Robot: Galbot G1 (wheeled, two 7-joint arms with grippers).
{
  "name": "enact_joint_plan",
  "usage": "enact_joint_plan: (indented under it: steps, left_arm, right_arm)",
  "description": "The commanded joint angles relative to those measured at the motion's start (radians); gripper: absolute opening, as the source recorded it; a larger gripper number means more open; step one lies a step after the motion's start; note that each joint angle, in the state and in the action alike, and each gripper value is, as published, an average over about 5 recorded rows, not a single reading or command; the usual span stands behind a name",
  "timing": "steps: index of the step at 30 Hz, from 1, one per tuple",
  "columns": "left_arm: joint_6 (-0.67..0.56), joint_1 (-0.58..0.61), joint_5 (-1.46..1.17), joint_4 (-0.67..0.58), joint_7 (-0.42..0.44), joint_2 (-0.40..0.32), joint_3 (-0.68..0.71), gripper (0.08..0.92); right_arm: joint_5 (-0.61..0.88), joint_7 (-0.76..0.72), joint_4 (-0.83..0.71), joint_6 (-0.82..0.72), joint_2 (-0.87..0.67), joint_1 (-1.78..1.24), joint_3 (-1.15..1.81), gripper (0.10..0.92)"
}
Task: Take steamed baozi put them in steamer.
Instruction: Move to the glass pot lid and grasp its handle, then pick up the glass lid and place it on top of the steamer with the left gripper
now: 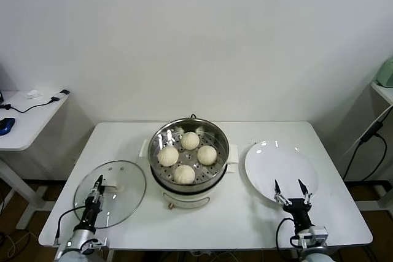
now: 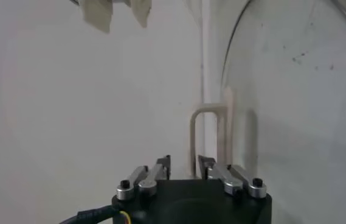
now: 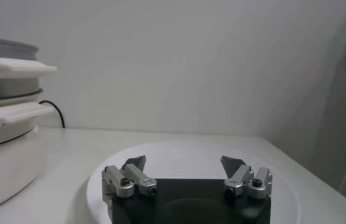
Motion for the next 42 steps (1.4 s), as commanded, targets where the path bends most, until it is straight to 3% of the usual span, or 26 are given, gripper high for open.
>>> enact_joint_plan:
  steps: [1,5,9,15,20,25,31,37,42]
  left_arm:
    - [-0.040,-0.017,0.006,0.047,-0.025,-0.003,-0.003,0.333]
    - [-0.047,0.005,-0.018,0.008,-0.008,-0.001,-0.006,0.212]
    - [-0.030,0.052,-0.097,-0.113,0.050,0.012,-0.014,0.139]
    - [0.057,0.150,-0.265,-0.382,0.170,0.070,-0.064,0.135]
    - [0.203,0.226,-0.393,-0.595,0.339,0.158,-0.124,0.135]
    - [0.342,0.229,-0.401,-0.796,0.475,0.188,-0.125,0.135]
    - [0.495,0.127,-0.219,-0.941,0.577,0.146,0.079,0.135]
    - [0.615,-0.002,-0.029,-0.930,0.646,0.078,0.342,0.135]
    - [0.700,-0.073,0.063,-0.917,0.719,0.000,0.479,0.135]
  right_arm:
    - [-0.006,0.000,0.007,-0.002,0.000,-0.001,0.004,0.823]
    - [-0.006,0.000,0.013,-0.002,0.000,-0.002,0.008,0.823]
    - [-0.006,0.001,0.023,-0.005,-0.001,-0.005,0.010,0.823]
    - [-0.009,0.005,0.046,-0.017,-0.008,-0.013,0.012,0.823]
    - [-0.026,0.026,0.072,-0.046,-0.016,-0.023,0.016,0.823]
    - [-0.045,0.045,0.083,-0.062,-0.019,-0.022,0.022,0.823]
    - [-0.049,0.045,0.084,-0.056,-0.023,-0.022,0.017,0.823]
    - [-0.053,0.039,0.089,-0.036,-0.026,-0.027,0.010,0.823]
    - [-0.051,0.037,0.084,-0.022,-0.029,-0.033,0.011,0.823]
